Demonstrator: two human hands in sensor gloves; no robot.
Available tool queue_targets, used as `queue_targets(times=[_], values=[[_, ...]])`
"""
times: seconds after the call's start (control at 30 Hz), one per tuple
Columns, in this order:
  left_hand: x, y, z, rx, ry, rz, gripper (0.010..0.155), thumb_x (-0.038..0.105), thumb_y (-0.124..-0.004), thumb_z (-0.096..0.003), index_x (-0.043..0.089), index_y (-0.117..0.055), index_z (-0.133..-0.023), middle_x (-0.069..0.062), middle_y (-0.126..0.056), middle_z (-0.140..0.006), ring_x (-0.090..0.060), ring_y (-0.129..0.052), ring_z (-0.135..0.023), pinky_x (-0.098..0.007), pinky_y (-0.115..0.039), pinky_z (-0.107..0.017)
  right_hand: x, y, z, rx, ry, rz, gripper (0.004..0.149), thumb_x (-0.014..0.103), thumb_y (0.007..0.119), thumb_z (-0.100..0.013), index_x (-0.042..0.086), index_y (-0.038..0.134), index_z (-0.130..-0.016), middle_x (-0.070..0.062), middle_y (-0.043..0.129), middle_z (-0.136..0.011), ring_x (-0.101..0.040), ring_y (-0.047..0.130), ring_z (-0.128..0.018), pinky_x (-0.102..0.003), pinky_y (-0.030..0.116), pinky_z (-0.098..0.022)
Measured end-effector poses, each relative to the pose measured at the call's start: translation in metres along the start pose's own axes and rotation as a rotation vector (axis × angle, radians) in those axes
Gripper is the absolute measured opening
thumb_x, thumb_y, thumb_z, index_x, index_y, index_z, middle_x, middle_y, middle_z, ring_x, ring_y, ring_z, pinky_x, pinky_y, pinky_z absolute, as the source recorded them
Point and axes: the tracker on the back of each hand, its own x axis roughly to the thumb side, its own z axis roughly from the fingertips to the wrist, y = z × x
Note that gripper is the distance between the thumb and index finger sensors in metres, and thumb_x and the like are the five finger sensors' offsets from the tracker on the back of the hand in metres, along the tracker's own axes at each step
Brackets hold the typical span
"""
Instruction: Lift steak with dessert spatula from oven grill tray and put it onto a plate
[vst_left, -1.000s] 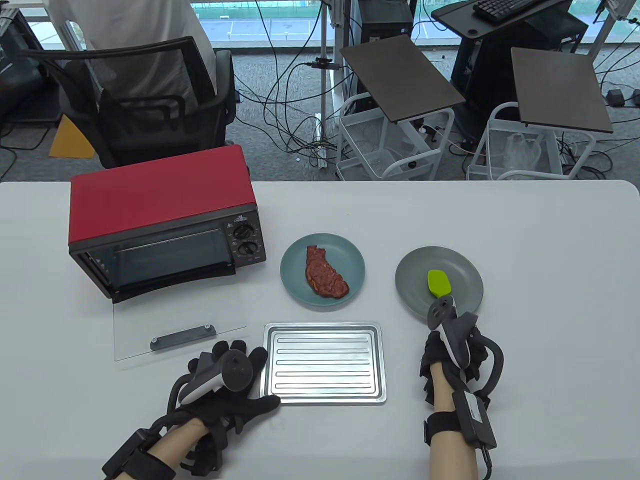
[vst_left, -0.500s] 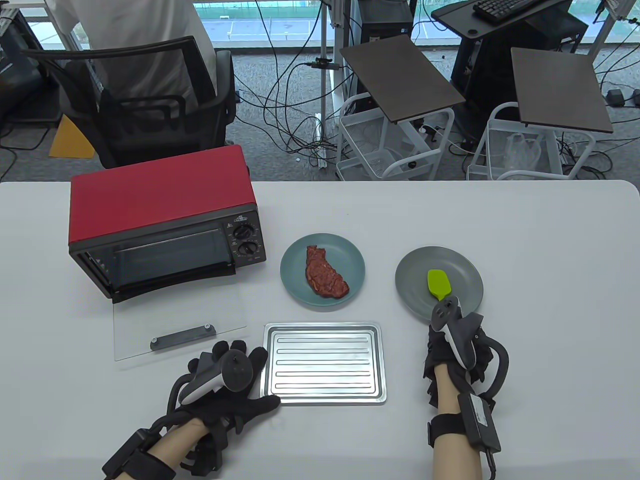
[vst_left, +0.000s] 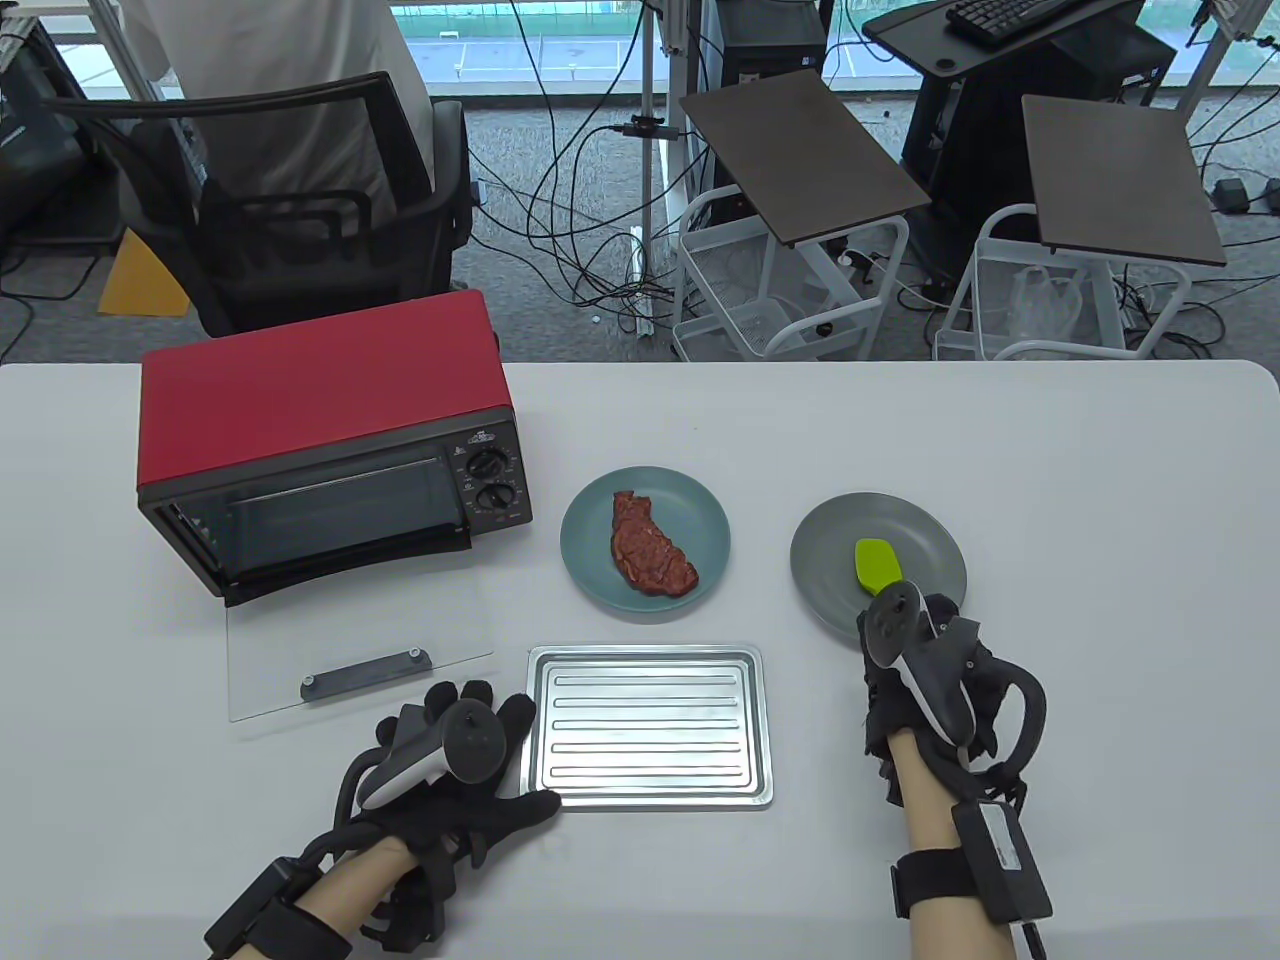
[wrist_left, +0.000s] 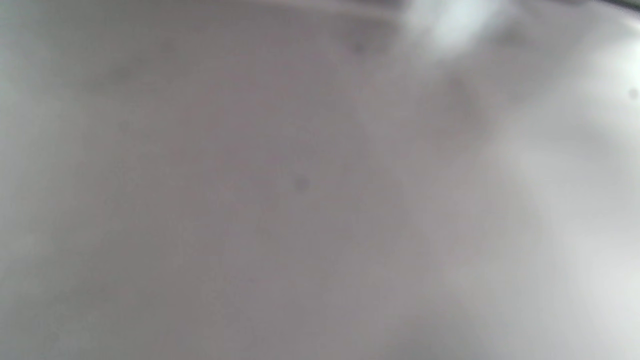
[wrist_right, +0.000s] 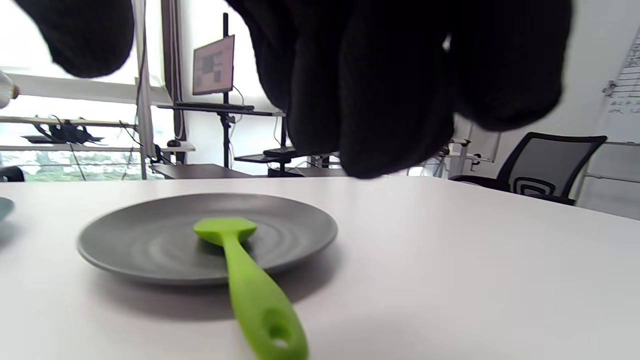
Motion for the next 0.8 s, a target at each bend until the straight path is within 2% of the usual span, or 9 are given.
queue_targets(times=[0.1,0.3,0.43,0.53,0.63,0.8], values=[[0.000,0.000,0.000,0.000,0.000,0.000,0.099,0.093,-0.050,-0.0337,0.049,0.011,-0.098,0.008,0.022,-0.109,-0.033,0.022,-0.106,-0.074,0.001,-0.067,0.015,-0.017,0.013,-0.051,-0.085,-0.041,0.084,0.069,0.067,-0.047,0.004,0.062,-0.100,-0.018,0.086,-0.078,-0.037,0.095,-0.048,-0.058,0.079,-0.046],[0.000,0.000,0.000,0.000,0.000,0.000,0.099,0.093,-0.050,-0.0336,0.049,0.011,-0.098,0.008,0.022,-0.109,-0.033,0.022,-0.106,-0.074,0.001,-0.067,0.056,-0.038,0.048,-0.136,-0.287,-0.069,0.092,0.072,0.065,-0.047,0.006,0.047,-0.109,-0.022,0.069,-0.099,-0.046,0.081,-0.076,-0.065,0.073,-0.052],[0.000,0.000,0.000,0.000,0.000,0.000,0.099,0.093,-0.050,-0.0335,0.049,0.010,-0.098,0.008,0.022,-0.109,-0.033,0.022,-0.106,-0.074,0.000,-0.067,0.082,-0.046,0.071,-0.180,-0.416,-0.104,0.097,0.074,0.062,-0.046,0.009,0.035,-0.113,-0.022,0.049,-0.113,-0.054,0.057,-0.095,-0.077,0.054,-0.062],[0.000,0.000,0.000,0.000,0.000,0.000,0.099,0.093,-0.050,-0.0337,0.049,0.010,-0.098,0.008,0.022,-0.109,-0.033,0.021,-0.106,-0.074,0.000,-0.067,0.095,-0.051,0.085,-0.200,-0.496,-0.137,0.098,0.078,0.060,-0.046,0.013,0.032,-0.114,-0.023,0.043,-0.116,-0.055,0.052,-0.099,-0.080,0.048,-0.064],[0.000,0.000,0.000,0.000,0.000,0.000,0.099,0.093,-0.050,-0.0337,0.049,0.010,-0.098,0.008,0.022,-0.109,-0.033,0.021,-0.106,-0.074,0.000,-0.067,0.106,-0.053,0.098,-0.158,-0.565,-0.258,0.100,0.080,0.059,-0.045,0.016,0.027,-0.115,-0.024,0.032,-0.119,-0.058,0.038,-0.103,-0.084,0.039,-0.064],[0.000,0.000,0.000,0.000,0.000,0.000,0.099,0.093,-0.050,-0.0338,0.049,0.010,-0.098,0.008,0.022,-0.109,-0.033,0.021,-0.106,-0.074,0.000,-0.067,0.119,-0.055,0.115,-0.221,-0.644,-0.240,0.102,0.082,0.056,-0.044,0.019,0.021,-0.116,-0.022,0.017,-0.121,-0.059,0.018,-0.105,-0.088,0.026,-0.062]])
